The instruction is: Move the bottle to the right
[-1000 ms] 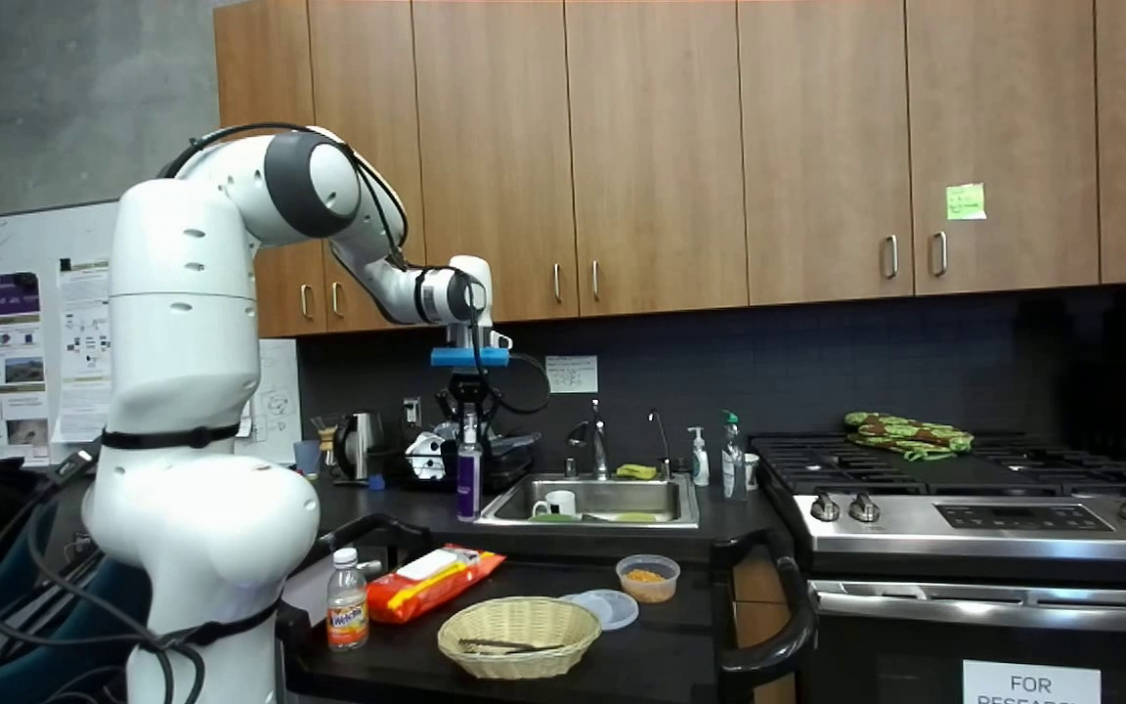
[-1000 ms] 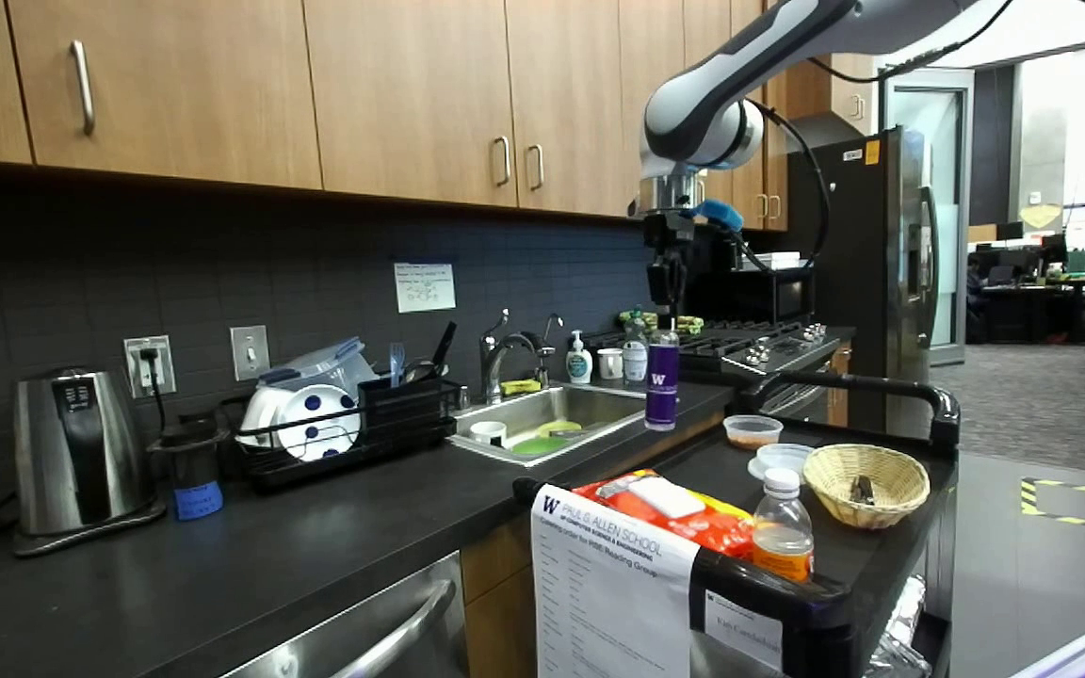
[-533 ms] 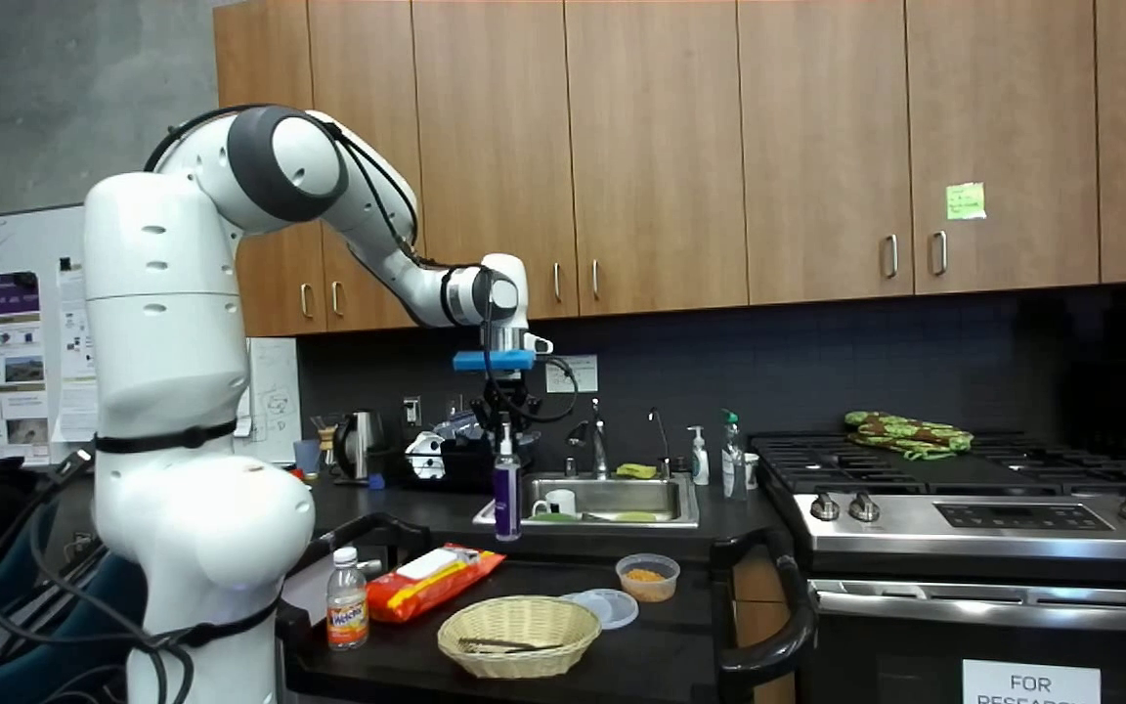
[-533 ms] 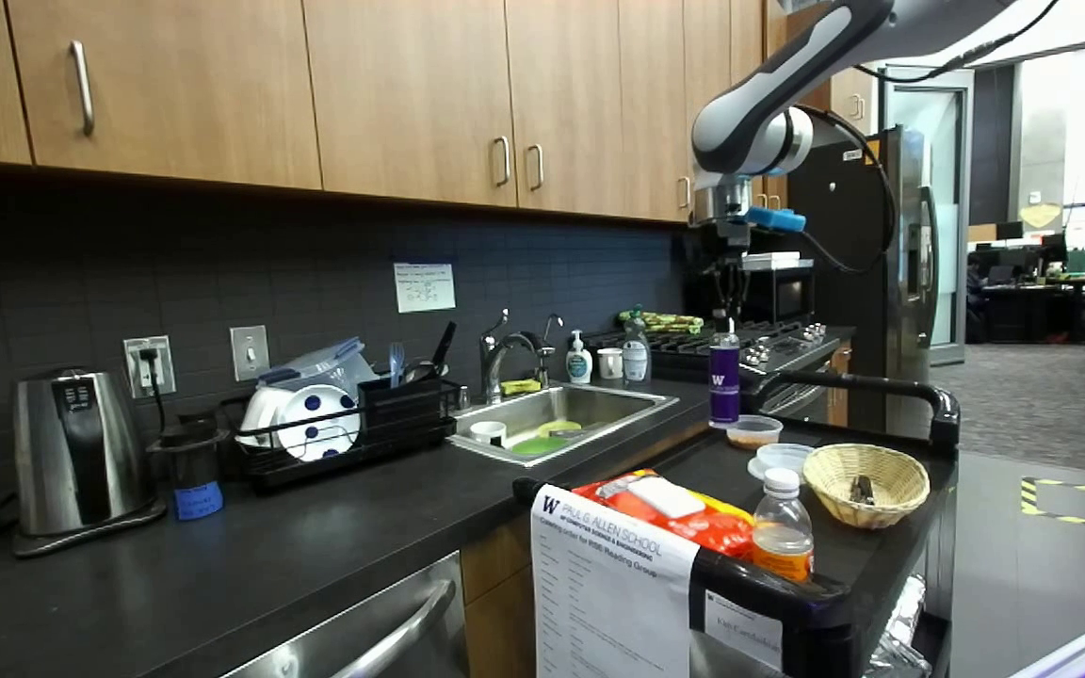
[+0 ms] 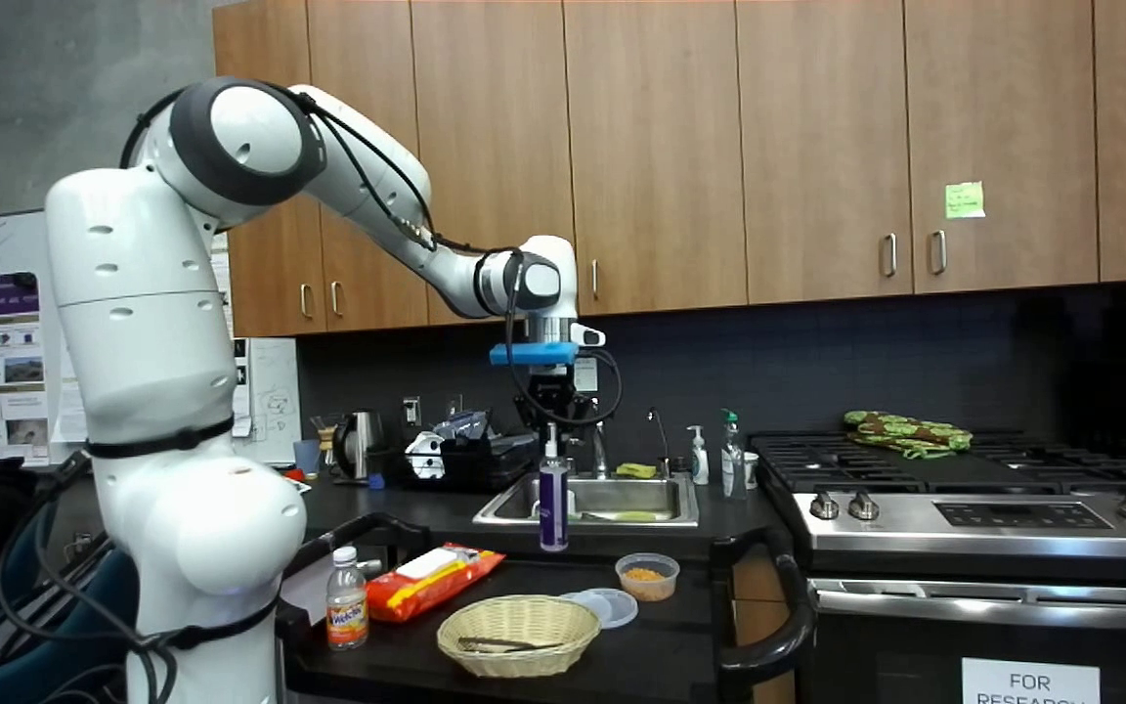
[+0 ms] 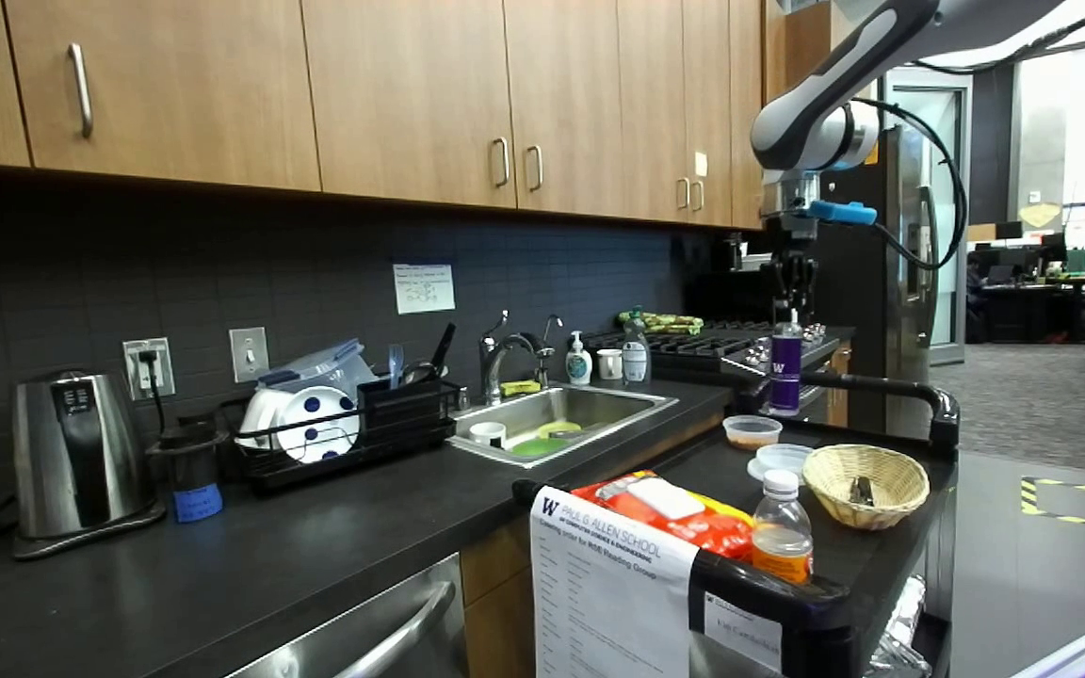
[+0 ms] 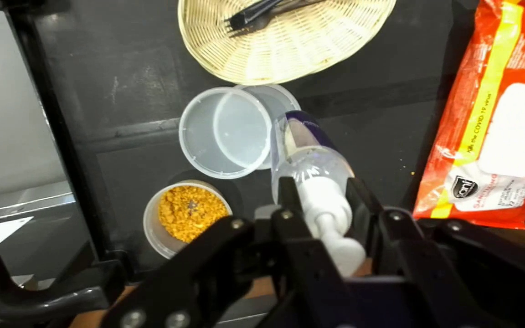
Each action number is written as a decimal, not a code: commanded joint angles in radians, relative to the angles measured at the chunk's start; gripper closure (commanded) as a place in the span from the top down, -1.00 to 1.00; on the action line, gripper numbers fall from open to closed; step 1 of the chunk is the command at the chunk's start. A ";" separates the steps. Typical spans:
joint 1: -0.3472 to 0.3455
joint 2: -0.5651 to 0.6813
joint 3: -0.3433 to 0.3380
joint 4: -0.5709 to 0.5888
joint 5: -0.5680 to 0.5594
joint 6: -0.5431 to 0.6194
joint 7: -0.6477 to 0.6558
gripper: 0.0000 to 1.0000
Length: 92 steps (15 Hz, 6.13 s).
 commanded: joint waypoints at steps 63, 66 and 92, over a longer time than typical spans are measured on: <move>-0.273 0.230 -0.233 0.006 0.042 0.138 0.101 -0.85; -0.275 0.234 -0.233 -0.001 0.052 0.141 0.096 -0.85; -0.269 0.163 -0.234 -0.034 0.014 0.141 0.103 0.68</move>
